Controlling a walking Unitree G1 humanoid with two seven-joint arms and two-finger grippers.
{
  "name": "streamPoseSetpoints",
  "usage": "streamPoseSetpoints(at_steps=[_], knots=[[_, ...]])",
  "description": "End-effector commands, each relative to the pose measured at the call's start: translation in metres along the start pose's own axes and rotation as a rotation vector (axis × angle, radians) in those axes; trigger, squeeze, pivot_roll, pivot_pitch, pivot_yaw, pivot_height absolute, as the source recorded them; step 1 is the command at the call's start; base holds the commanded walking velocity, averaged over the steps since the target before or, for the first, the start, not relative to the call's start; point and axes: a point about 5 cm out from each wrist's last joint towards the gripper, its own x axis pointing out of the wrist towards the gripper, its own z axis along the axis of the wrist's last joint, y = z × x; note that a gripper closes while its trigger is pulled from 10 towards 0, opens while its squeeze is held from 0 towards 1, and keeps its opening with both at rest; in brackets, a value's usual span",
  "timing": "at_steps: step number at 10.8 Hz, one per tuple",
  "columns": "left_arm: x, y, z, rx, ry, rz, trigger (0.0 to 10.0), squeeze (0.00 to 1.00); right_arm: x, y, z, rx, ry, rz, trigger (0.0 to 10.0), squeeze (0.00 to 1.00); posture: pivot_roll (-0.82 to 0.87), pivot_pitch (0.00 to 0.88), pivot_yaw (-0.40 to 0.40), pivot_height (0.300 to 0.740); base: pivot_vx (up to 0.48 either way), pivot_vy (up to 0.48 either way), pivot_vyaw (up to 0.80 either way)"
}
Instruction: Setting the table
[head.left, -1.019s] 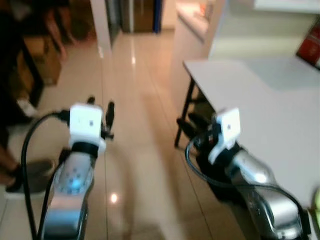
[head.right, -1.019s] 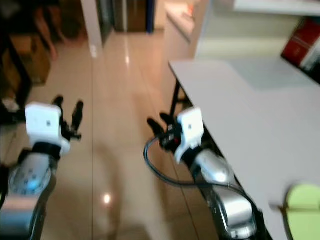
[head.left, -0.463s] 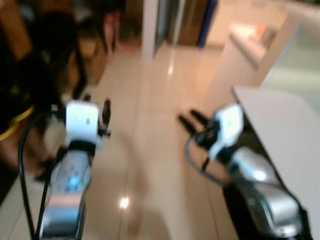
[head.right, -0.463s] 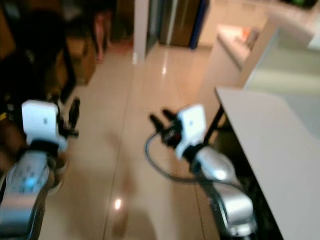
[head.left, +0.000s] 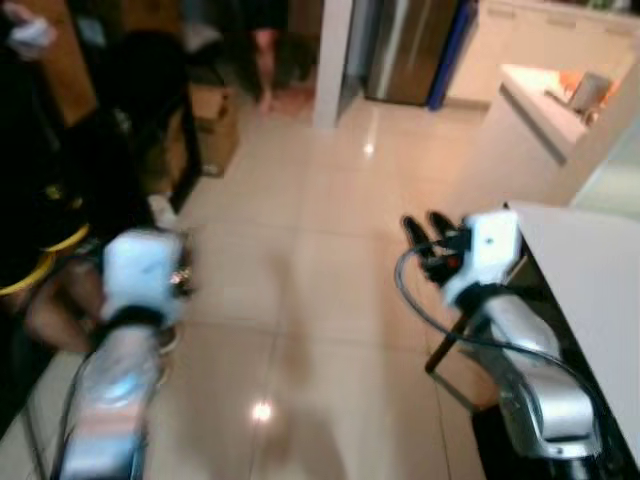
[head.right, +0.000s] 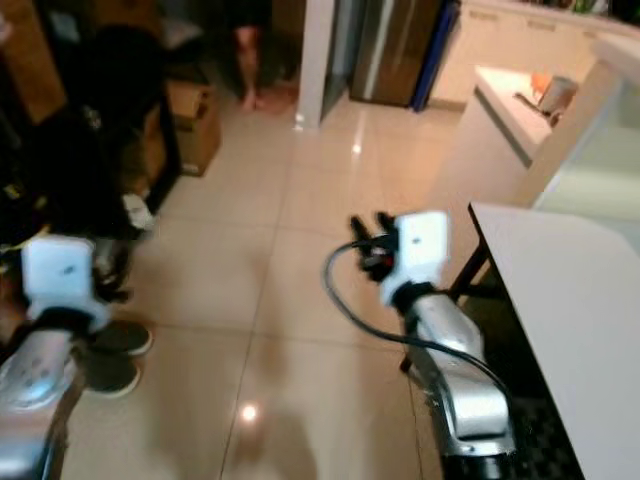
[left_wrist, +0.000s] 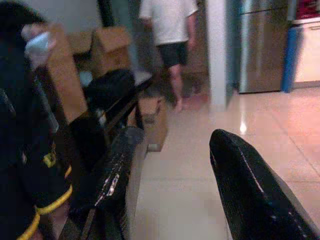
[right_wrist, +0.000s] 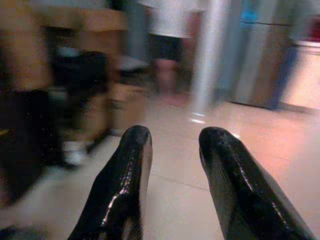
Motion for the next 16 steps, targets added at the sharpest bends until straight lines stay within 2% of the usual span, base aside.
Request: streamPoseSetpoints(at_steps=[1, 2, 3, 4, 6, 8, 11, 14, 16], knots=[[-0.001, -0.007, -0.001, -0.033, -0.018, -0.007, 10.0, 0.00, -0.006, -0.023, -0.009, -0.003, 0.023, -0.117, 10.0, 0.00, 0.05, 0.000, -0.058, 0.740, 0.364, 0.000, 0.00], [-0.005, -0.008, -0.006, -0.044, -0.017, -0.012, 10.0, 0.00, -0.007, -0.020, -0.019, 0.036, 0.047, -0.116, 10.0, 0.00, 0.05, 0.000, -0.057, 0.740, 0.371, 0.000, 0.00], [-0.004, -0.009, -0.007, -0.041, -0.018, -0.022, 10.0, 0.00, -0.007, -0.019, -0.020, 0.031, 0.051, -0.114, 10.0, 0.00, 0.04, 0.000, -0.054, 0.740, 0.371, 0.000, 0.00], [0.002, -0.018, -0.004, -0.029, -0.040, -0.077, 10.0, 0.00, -0.008, -0.020, -0.024, 0.040, 0.063, -0.132, 10.0, 0.00, 0.04, 0.000, -0.058, 0.740, 0.371, 0.000, 0.00], [0.003, -0.021, -0.003, -0.047, -0.054, -0.078, 10.0, 0.00, -0.010, -0.020, -0.031, 0.021, 0.075, -0.119, 10.0, 0.00, 0.05, 0.000, -0.056, 0.740, 0.371, 0.000, 0.00], [0.011, -0.023, -0.005, -0.072, -0.029, -0.059, 10.0, 0.00, -0.005, -0.018, -0.029, 0.025, 0.072, -0.112, 10.0, 0.00, 0.04, 0.000, -0.049, 0.740, 0.396, 0.000, 0.00], [0.012, -0.021, -0.006, -0.079, -0.015, -0.041, 10.0, 0.00, -0.004, -0.014, -0.031, 0.039, 0.067, -0.108, 10.0, 0.00, 0.06, 0.000, -0.057, 0.740, 0.395, 0.000, 0.00], [0.013, -0.019, -0.005, -0.095, -0.001, -0.016, 10.0, 0.00, 0.000, -0.016, -0.030, 0.037, 0.062, -0.110, 10.0, 0.00, 0.08, 0.000, -0.067, 0.740, 0.398, 0.000, 0.00], [0.012, -0.015, -0.011, -0.148, 0.057, 0.009, 10.0, 0.00, -0.001, -0.013, -0.028, 0.040, 0.062, -0.109, 10.0, 0.00, 0.06, 0.000, -0.056, 0.740, 0.401, 0.000, 0.00]])
